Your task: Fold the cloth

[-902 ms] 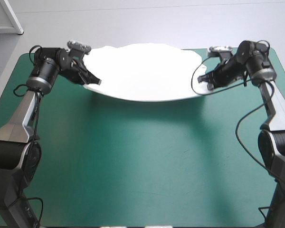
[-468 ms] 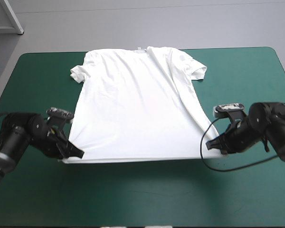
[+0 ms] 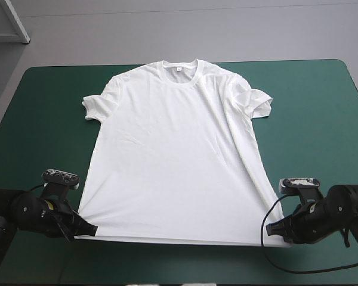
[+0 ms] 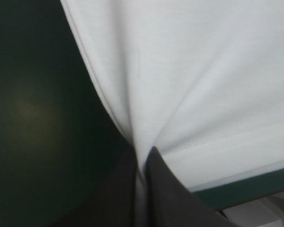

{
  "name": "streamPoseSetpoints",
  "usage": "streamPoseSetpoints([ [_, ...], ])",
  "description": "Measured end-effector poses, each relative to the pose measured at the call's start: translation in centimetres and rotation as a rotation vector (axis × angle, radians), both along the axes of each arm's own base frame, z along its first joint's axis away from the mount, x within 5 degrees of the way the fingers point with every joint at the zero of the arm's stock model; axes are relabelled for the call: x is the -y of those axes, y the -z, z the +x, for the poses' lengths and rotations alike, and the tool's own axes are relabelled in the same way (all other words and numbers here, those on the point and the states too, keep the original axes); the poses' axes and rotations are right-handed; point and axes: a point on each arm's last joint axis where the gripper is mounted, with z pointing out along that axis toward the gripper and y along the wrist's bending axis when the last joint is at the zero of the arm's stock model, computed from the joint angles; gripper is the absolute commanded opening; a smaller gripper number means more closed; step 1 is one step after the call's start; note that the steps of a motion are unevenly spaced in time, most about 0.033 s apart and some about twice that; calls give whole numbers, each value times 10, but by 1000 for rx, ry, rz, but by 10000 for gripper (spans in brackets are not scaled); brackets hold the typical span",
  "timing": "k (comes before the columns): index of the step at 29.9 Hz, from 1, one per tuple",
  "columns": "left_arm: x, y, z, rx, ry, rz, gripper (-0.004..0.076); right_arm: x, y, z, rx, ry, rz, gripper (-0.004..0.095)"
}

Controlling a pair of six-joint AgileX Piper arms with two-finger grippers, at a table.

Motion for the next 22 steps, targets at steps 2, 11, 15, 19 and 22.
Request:
streamPoseSetpoints([
  [2,0,6,-3,-23,-2,-5,23,0,11,-5,-40,-8,2,-15],
  [11,0,18,-6,-62,21,2,337,-2,24,-12,-67,-91,23,469],
  [15,0,18,-6,-61,22,6,543,-2,24,-12,-62,-107,17,696],
  [19,0,18,-6,-61,22,6,562,-1,24,-11,-53,-108,12,702],
  [22,0,18,-5,-52,11,2,562,-2,18,-8,-29,-107,14,702],
])
